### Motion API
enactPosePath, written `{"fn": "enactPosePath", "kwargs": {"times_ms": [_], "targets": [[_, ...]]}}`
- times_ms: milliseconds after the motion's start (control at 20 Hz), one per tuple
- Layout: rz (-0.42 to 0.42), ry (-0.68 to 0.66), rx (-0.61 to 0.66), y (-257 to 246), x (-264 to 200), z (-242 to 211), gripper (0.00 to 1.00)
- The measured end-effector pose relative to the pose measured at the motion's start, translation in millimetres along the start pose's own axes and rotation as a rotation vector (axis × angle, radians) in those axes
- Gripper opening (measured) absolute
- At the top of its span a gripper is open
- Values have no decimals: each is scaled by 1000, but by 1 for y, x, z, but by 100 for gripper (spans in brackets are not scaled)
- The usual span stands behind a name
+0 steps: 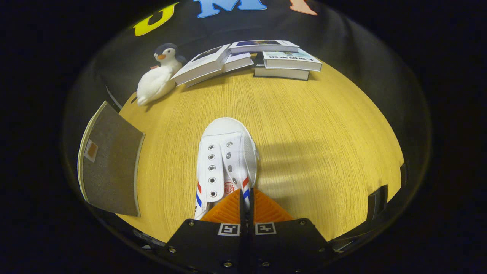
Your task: Open the storage box then place both shoes into the box .Put the left shoe in first, then the right shoe, with the right side of both shoes facing outward in a uniform manner.
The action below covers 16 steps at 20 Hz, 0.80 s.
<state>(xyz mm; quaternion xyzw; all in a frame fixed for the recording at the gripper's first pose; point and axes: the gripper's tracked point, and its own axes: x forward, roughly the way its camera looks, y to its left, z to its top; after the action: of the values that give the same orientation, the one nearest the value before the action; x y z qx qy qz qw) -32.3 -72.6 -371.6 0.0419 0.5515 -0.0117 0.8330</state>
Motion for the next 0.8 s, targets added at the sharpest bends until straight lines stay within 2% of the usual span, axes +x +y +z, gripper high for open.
{"fn": "enactPosePath", "kwargs": {"times_ms": [600,800], "targets": [[80,-83,113,38,-49,27,0],[145,-98,163,62,-62,32,0]]}}
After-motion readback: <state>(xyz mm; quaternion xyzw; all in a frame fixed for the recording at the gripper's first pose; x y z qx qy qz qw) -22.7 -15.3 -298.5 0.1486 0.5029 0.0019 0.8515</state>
